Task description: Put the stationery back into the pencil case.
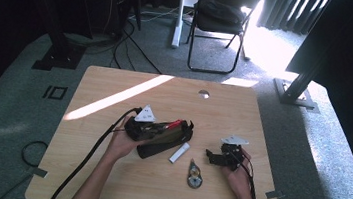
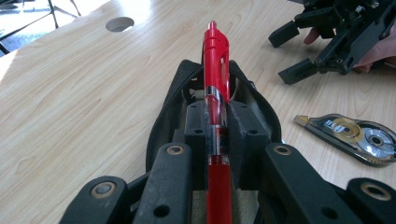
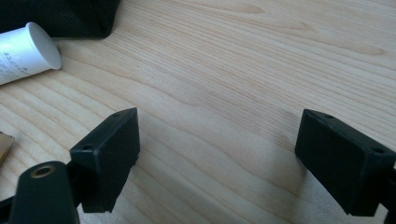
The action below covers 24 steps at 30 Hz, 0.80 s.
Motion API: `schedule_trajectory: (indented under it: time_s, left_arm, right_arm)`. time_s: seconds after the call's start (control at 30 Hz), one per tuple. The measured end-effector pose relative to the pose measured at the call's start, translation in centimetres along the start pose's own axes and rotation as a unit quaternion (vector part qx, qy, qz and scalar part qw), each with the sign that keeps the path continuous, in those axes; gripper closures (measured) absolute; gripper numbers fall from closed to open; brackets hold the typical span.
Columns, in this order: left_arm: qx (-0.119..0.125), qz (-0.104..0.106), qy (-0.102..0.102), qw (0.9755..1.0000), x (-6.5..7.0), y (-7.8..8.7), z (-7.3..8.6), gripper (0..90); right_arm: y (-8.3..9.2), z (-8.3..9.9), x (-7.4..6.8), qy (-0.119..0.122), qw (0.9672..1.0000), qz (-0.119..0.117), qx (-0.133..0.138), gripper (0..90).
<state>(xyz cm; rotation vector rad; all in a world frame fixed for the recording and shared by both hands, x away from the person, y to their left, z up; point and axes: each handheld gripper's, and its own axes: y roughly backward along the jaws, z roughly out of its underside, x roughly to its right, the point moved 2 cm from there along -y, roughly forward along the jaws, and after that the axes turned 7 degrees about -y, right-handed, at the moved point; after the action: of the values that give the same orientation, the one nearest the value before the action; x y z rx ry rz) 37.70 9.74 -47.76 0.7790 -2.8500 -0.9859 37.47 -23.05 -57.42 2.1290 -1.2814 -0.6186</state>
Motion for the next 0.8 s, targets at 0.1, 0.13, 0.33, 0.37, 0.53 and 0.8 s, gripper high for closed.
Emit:
schedule_trajectory:
  time_s: [0.1, 0.13, 0.33, 0.37, 0.53, 0.8]
  left_arm:
    - [0.001, 0.001, 0.002, 1.0000, 0.0, -0.2, 0.1, 79.3]
    - [0.001, 0.001, 0.002, 1.0000, 0.0, -0.2, 0.1, 79.3]
    - [0.001, 0.003, 0.003, 1.0000, -0.1, -0.4, 0.2, 79.3]
    - [0.002, 0.003, 0.004, 1.0000, -0.1, -0.5, 0.2, 79.3]
    - [-0.002, 0.004, 0.005, 1.0000, -0.1, -0.8, 0.3, 79.3]
    - [-0.005, 0.004, 0.006, 1.0000, -0.1, -1.1, 0.5, 79.2]
  right_arm:
    - [0.0, 0.0, 0.0, 0.000, 1.0000, 0.000, 0.000, 13.7]
    - [0.0, 0.0, 0.0, 0.000, 1.0000, 0.000, 0.000, 13.8]
    - [0.0, 0.0, 0.0, 0.000, 1.0000, 0.000, 0.000, 13.7]
    - [0.0, 0.0, 0.0, 0.000, 1.0000, 0.000, 0.000, 13.7]
    - [0.0, 0.0, 0.0, 0.000, 1.0000, 0.000, 0.000, 13.8]
    - [0.0, 0.0, 0.0, 0.000, 1.0000, 0.000, 0.000, 13.8]
